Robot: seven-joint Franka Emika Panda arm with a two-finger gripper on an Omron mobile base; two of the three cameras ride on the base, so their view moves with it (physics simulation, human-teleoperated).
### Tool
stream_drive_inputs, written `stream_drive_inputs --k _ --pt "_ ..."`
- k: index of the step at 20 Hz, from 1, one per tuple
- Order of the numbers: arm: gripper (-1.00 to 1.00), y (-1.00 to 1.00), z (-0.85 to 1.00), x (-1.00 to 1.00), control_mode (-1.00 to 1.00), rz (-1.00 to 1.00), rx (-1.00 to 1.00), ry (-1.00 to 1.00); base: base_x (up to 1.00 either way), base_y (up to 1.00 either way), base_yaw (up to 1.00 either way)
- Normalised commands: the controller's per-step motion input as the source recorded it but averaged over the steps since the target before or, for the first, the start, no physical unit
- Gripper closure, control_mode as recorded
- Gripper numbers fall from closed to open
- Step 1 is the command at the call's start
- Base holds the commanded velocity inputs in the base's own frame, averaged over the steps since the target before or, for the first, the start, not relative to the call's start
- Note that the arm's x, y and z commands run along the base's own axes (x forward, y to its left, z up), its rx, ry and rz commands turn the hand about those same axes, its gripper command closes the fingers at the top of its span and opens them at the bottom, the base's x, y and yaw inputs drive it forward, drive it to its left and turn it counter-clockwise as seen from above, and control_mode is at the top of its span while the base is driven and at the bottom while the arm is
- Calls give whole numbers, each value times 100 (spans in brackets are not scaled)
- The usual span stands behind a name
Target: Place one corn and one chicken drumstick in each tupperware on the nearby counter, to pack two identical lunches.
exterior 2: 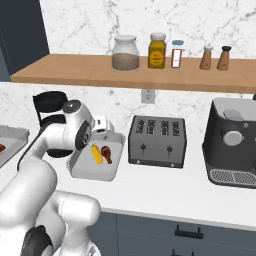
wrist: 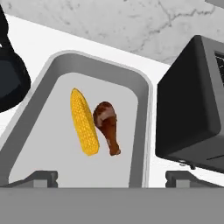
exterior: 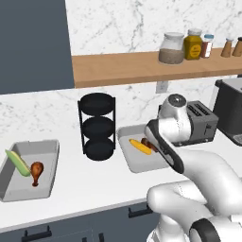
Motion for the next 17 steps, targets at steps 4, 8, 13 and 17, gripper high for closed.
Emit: stream_drive_inputs --k 4,8,13,17 --pt "-100 0 100 -100 -100 0 0 -42 0 0 0" --pt "-100 0 100 -100 -100 0 0 -56 0 0 0" --pt "-100 0 100 -100 -100 0 0 -74 0 0 0" --pt "-100 -11 44 -64 -100 -3 5 -59 0 0 0"
